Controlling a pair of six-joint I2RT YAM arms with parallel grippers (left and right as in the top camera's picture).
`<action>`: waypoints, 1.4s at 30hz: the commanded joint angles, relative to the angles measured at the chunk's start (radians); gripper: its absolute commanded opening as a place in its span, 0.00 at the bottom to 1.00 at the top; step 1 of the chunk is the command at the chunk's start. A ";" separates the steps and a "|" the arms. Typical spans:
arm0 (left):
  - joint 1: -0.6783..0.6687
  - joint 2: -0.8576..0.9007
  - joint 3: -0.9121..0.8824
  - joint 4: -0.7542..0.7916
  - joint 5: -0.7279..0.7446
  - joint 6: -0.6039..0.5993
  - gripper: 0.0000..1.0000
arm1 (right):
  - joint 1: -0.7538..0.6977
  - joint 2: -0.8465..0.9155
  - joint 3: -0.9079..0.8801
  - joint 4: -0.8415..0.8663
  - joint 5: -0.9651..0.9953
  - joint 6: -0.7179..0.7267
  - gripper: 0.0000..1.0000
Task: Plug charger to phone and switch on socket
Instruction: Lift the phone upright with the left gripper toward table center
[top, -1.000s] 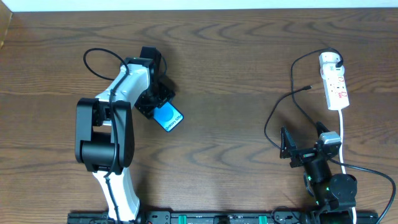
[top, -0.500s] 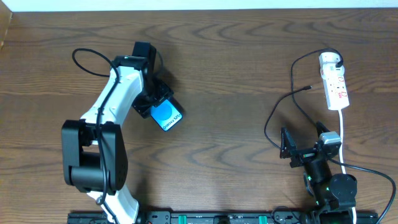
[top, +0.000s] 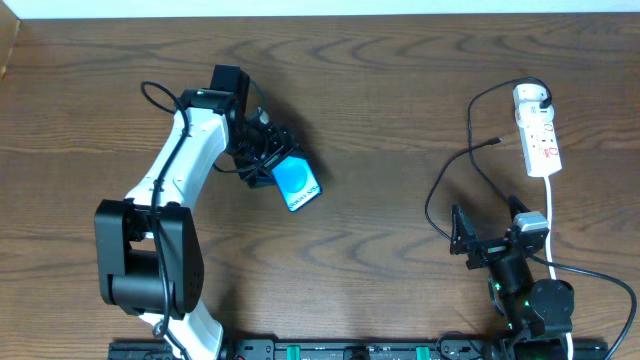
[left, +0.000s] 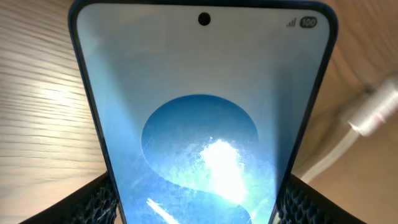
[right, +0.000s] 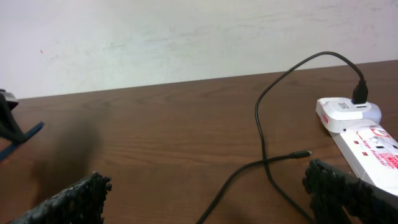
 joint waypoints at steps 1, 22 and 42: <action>-0.001 -0.034 0.005 -0.006 0.248 0.105 0.66 | 0.007 -0.005 -0.004 -0.001 -0.005 0.011 0.99; -0.001 -0.034 0.004 0.056 0.677 0.047 0.66 | 0.007 -0.005 -0.004 -0.001 -0.005 0.011 0.99; -0.001 -0.034 0.004 0.328 0.666 -0.397 0.66 | 0.007 -0.005 -0.004 -0.001 -0.006 0.011 0.99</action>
